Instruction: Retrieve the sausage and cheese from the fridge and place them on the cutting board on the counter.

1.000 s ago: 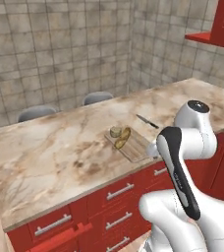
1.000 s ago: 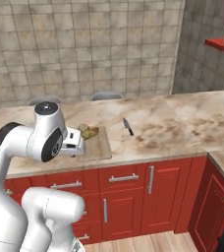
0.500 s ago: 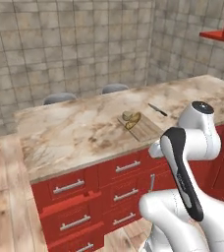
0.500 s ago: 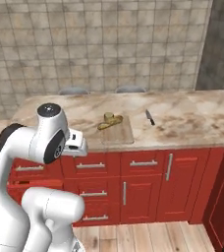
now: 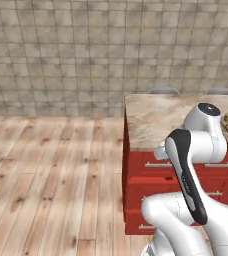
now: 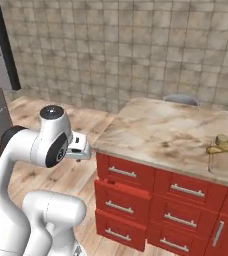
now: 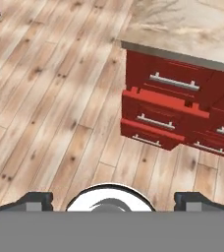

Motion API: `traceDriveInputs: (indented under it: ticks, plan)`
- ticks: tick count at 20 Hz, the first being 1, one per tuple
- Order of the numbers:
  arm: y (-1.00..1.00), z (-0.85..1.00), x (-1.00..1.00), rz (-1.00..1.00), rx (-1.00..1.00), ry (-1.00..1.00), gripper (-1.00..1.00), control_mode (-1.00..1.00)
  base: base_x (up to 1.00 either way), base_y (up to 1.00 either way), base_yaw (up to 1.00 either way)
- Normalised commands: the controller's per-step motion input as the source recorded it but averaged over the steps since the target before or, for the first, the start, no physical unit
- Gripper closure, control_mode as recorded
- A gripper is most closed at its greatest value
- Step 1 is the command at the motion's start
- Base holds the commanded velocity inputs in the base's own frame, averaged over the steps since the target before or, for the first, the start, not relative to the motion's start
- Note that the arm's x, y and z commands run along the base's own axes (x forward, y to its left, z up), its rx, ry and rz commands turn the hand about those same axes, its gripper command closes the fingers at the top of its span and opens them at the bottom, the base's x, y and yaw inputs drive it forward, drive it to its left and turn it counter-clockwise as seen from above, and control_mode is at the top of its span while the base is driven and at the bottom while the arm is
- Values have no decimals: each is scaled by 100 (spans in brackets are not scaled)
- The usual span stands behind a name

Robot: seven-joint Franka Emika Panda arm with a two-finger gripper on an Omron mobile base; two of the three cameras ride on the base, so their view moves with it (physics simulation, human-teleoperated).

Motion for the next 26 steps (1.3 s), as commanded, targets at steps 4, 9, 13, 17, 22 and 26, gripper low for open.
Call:
traceDriveInputs:
  ticks: [4, 9, 13, 17, 22, 26]
  plan:
    - [0, 0, 0, 0, 0, 0, -100, 100, 42, 58, 66]
    - [0, 0, 0, 0, 0, 0, -100, 100, 27, 5, 62]
    - [0, 0, 0, 0, 0, 0, -100, 100, 37, 0, 57]
    - [0, 0, 0, 0, 0, 0, -100, 100, 76, 0, 43]
    - [0, 0, 0, 0, 0, 0, -100, 100, 99, 0, 24]
    - [0, 0, 0, 0, 0, 0, -100, 100, 88, 0, 17]
